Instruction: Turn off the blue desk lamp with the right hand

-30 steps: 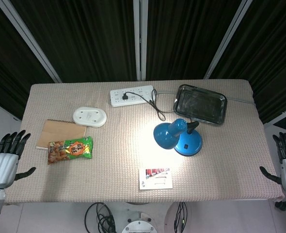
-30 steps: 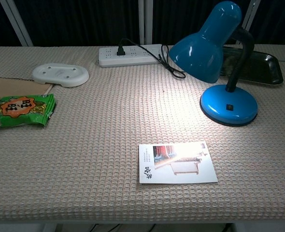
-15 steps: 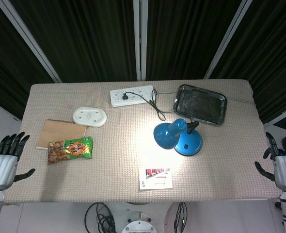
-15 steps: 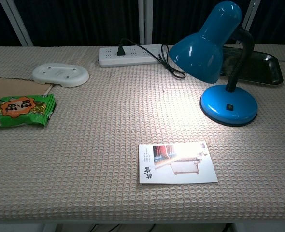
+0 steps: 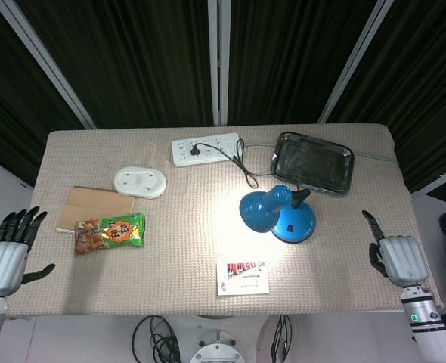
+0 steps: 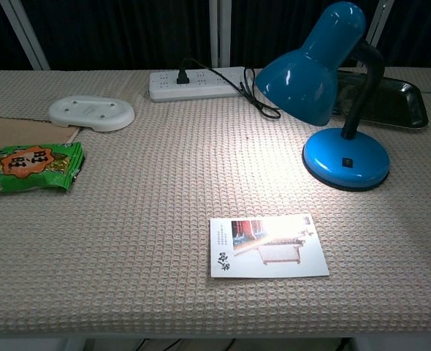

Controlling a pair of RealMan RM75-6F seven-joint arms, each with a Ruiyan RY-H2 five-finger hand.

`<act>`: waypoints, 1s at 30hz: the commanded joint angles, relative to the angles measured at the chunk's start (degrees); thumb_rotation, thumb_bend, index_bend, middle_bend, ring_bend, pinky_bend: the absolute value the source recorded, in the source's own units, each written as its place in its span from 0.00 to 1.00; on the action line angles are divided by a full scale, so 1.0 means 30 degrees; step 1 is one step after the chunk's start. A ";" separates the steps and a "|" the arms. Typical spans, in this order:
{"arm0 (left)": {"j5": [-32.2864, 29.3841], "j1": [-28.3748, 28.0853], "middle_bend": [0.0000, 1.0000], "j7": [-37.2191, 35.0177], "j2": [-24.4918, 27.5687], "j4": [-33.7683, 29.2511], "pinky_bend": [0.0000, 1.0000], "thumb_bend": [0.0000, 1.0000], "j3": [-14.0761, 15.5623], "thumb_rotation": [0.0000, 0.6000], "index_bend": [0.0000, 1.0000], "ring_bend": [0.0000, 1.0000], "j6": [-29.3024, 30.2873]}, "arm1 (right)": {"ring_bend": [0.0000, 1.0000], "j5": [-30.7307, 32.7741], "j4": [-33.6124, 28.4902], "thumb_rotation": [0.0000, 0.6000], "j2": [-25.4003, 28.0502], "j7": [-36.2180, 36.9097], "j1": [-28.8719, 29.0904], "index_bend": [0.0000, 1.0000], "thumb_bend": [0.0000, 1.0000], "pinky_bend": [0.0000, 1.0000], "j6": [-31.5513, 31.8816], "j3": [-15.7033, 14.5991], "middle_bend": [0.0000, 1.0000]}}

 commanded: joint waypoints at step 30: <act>-0.0921 -0.0134 0.00 -0.0303 0.0065 0.0272 0.00 0.00 -0.0030 1.00 0.00 0.00 -0.0993 | 0.97 0.4791 -0.0110 1.00 -0.3104 -0.5244 0.5436 0.00 0.75 1.00 -0.7380 -0.0204 1.00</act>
